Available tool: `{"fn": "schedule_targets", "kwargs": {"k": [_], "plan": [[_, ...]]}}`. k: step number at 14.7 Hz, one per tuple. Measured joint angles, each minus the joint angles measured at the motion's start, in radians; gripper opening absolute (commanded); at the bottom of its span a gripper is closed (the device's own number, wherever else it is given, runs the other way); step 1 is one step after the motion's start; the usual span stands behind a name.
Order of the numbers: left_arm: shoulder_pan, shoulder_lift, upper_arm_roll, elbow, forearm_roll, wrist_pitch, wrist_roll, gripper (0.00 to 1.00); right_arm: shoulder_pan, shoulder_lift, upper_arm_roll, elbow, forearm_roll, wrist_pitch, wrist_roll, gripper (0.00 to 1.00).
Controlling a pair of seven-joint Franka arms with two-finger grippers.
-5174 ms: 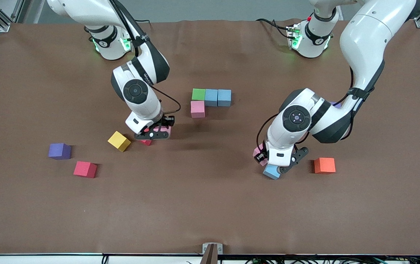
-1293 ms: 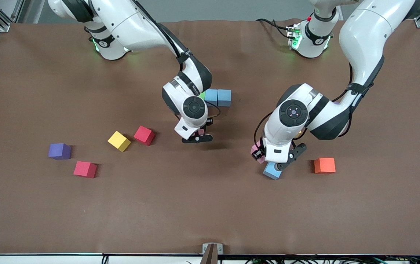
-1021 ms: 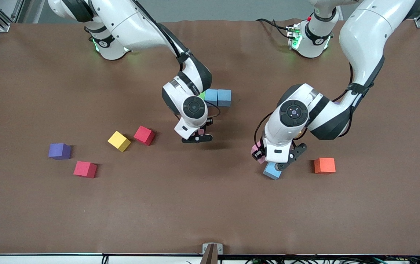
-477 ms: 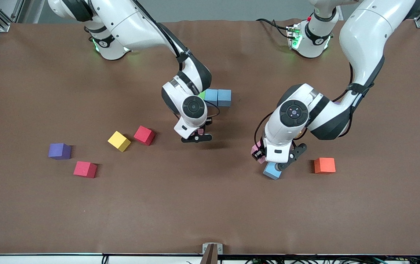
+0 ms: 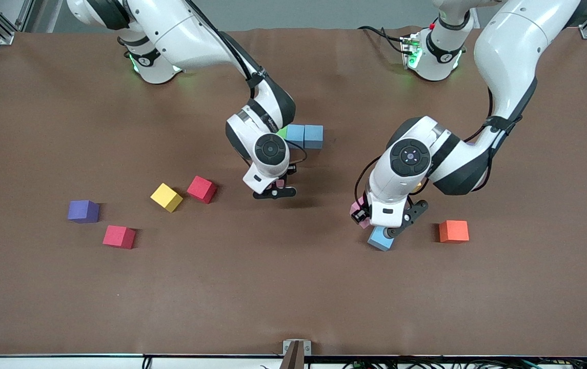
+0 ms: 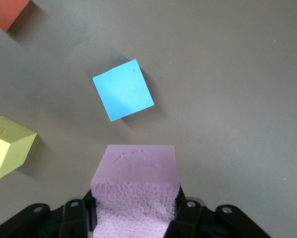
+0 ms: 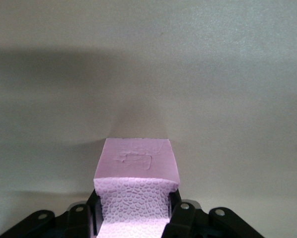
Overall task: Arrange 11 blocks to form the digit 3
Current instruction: 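Lower the pink cube below the other pink cube with the right gripper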
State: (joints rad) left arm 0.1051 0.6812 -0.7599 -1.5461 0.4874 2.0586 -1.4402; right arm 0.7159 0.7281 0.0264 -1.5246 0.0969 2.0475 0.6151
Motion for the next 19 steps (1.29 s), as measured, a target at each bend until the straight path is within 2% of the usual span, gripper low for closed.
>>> {"fn": "schedule_targets", "kwargs": {"k": [17,18,19], "plan": [[0.001,0.000,0.000,0.000,0.000,-0.004,0.000,0.19,0.001,-0.005,0.000,-0.010,0.005,0.001,0.009,0.43],[0.001,0.000,0.000,0.000,0.000,-0.004,0.000,0.19,0.001,-0.005,0.000,-0.010,0.006,0.001,0.009,0.44],[0.001,0.000,0.000,0.000,0.000,-0.004,0.000,0.19,0.001,-0.005,0.000,-0.010,0.006,0.001,0.009,0.58]]}}
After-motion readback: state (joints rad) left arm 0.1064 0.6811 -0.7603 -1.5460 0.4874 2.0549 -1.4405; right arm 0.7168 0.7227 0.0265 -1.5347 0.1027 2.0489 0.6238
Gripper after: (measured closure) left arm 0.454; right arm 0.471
